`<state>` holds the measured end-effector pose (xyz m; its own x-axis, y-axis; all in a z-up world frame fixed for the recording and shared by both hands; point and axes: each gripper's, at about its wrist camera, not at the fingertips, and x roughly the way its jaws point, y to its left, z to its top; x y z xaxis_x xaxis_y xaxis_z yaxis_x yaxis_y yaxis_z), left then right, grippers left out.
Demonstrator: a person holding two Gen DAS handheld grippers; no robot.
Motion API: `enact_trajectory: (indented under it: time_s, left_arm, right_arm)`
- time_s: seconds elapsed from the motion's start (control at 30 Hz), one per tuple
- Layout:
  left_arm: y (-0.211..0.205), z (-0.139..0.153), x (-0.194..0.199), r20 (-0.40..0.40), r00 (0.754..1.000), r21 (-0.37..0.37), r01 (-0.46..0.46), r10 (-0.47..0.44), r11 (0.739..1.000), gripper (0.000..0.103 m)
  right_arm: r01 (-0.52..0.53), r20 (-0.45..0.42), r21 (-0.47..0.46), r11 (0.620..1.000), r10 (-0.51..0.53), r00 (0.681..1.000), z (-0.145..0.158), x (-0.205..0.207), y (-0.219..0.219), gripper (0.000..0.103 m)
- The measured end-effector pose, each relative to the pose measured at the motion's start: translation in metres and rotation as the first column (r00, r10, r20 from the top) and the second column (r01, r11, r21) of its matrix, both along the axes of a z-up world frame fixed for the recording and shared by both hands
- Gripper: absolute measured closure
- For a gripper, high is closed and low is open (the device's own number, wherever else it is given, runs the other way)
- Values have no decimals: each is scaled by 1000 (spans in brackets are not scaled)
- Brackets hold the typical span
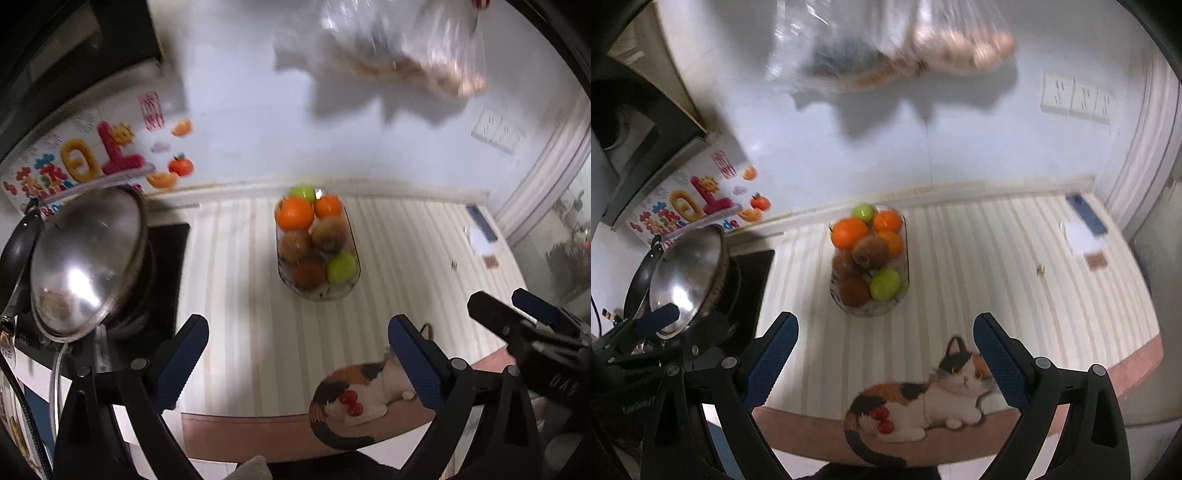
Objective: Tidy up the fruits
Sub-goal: 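Grasp a red cherry tomato with the right tool while the left tool grasps the other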
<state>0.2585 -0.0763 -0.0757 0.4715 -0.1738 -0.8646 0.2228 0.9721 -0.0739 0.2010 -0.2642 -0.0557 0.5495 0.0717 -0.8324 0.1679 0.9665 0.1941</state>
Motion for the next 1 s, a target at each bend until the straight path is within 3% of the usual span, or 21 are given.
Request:
enact_trajectory:
  time_s: [0.2, 0.27, 0.43, 0.53, 0.63, 0.7, 0.73, 0.8, 1.0]
  left_arm:
    - [-27, -79, 4, -127, 992, 148, 33, -14, 988, 3]
    - [-30, -111, 5, -186, 982, 211, 41, -1, 977, 3]
    - [-23, -168, 3, -328, 944, 297, 70, 33, 952, 3]
    - [-17, -189, 1, -402, 914, 300, 82, 49, 950, 3]
    - [-12, -200, 0, -433, 899, 297, 80, 60, 952, 3]
    - [-9, -203, -1, -444, 894, 292, 73, 67, 954, 3]
    - [-9, -205, -1, -446, 893, 290, 70, 69, 954, 3]
    - [-8, -204, -1, -447, 892, 283, 66, 70, 957, 3]
    - [-20, -205, 4, -450, 893, 210, 107, -1, 972, 3]
  right_arm:
    - [-38, -189, 77, 996, 52, 981, -87, 2, -20, 5]
    - [-80, -283, 118, 990, 111, 953, -133, -2, -16, 7]
    - [-147, -457, 212, 966, 230, 859, -227, -14, 7, 29]
    - [-178, -498, 230, 957, 273, 823, -256, -17, 22, 36]
    - [-229, -514, 228, 946, 317, 797, -271, -19, 38, 39]
    - [-255, -521, 222, 941, 335, 785, -278, -19, 47, 47]
    - [-271, -512, 202, 941, 337, 790, -278, -20, 51, 49]
    - [-305, -513, 164, 938, 346, 786, -278, -18, 57, 72]
    - [-230, -494, 164, 959, 281, 823, -269, -20, 26, 74]
